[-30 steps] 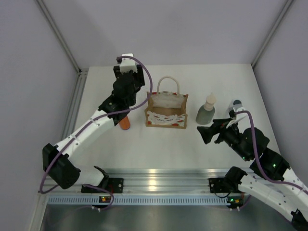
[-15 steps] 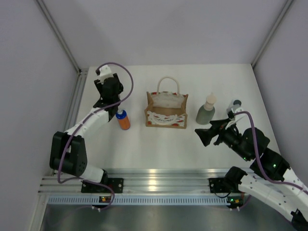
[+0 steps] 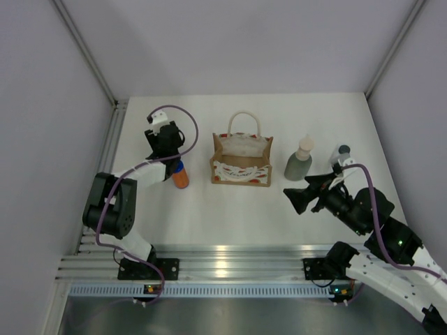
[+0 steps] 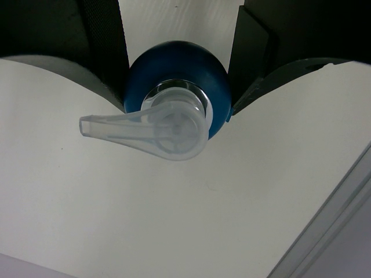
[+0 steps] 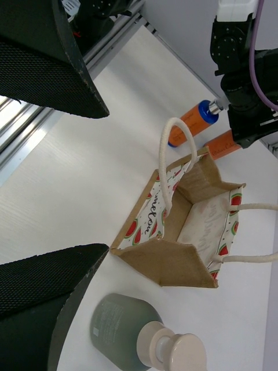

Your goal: Take the personal care products out of the canvas bag

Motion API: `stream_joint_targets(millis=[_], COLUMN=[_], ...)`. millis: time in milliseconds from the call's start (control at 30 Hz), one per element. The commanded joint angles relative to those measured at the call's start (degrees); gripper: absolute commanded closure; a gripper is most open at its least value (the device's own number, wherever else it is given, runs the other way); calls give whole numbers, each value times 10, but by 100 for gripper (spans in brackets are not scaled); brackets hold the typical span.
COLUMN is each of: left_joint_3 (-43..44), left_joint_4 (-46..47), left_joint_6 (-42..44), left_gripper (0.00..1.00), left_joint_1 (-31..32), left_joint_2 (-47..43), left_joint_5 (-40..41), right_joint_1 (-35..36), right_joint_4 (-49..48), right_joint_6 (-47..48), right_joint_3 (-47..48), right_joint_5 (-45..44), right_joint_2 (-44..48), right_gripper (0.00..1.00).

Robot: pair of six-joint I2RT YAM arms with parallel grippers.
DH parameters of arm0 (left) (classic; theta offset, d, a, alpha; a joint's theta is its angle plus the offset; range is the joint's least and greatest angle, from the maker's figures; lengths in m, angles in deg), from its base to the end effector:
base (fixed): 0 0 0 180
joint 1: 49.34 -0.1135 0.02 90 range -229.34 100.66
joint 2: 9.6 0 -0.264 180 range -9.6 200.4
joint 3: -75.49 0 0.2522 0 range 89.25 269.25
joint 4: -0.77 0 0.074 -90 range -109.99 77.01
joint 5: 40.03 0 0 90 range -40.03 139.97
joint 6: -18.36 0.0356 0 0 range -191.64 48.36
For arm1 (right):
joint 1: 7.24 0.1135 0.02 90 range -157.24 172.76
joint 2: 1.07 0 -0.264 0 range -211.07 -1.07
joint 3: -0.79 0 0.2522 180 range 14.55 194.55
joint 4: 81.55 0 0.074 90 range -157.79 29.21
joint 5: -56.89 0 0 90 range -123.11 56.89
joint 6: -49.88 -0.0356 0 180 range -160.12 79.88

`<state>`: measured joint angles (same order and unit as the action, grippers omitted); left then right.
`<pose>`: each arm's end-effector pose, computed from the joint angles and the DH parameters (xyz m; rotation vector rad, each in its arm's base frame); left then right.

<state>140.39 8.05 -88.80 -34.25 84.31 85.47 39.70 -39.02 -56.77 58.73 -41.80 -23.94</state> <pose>0.3474 -0.0723 0.2165 -0.4325 1.8325 0.2194 0.0664 0.0631 0.3468 -0.3436 1.7151 0.6943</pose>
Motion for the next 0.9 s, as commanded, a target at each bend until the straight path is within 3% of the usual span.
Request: stream_joint_targets(millis=[0, 133, 233, 367, 433, 533, 867], left_joint_3=[-2, -4, -3, 5, 12, 16, 77], left_joint_4=[117, 116, 108, 96, 88, 78, -23], left_joint_6=[-16, -15, -16, -13, -10, -12, -3], left_gripper=[100, 100, 84, 82, 85, 99, 100], left_joint_1=[-3, -3, -3, -3, -3, -3, -3], left_joint_2=[-4, 6, 11, 21, 23, 22, -35], left_joint_5=[21, 16, 12, 4, -1, -2, 10], right_joint_1=[-6, -5, -6, -6, -6, -5, -6], right_joint_4=[-21, -21, -21, -21, -21, -21, -22], right_joint_6=[2, 6, 6, 5, 4, 3, 3], right_joint_3=[-7, -6, -8, -9, -9, -12, -9], right_joint_5=[8, 8, 8, 13, 12, 10, 11], right_joint_2=[5, 2, -1, -1, 1, 6, 2], right_gripper=[14, 14, 14, 14, 14, 14, 14])
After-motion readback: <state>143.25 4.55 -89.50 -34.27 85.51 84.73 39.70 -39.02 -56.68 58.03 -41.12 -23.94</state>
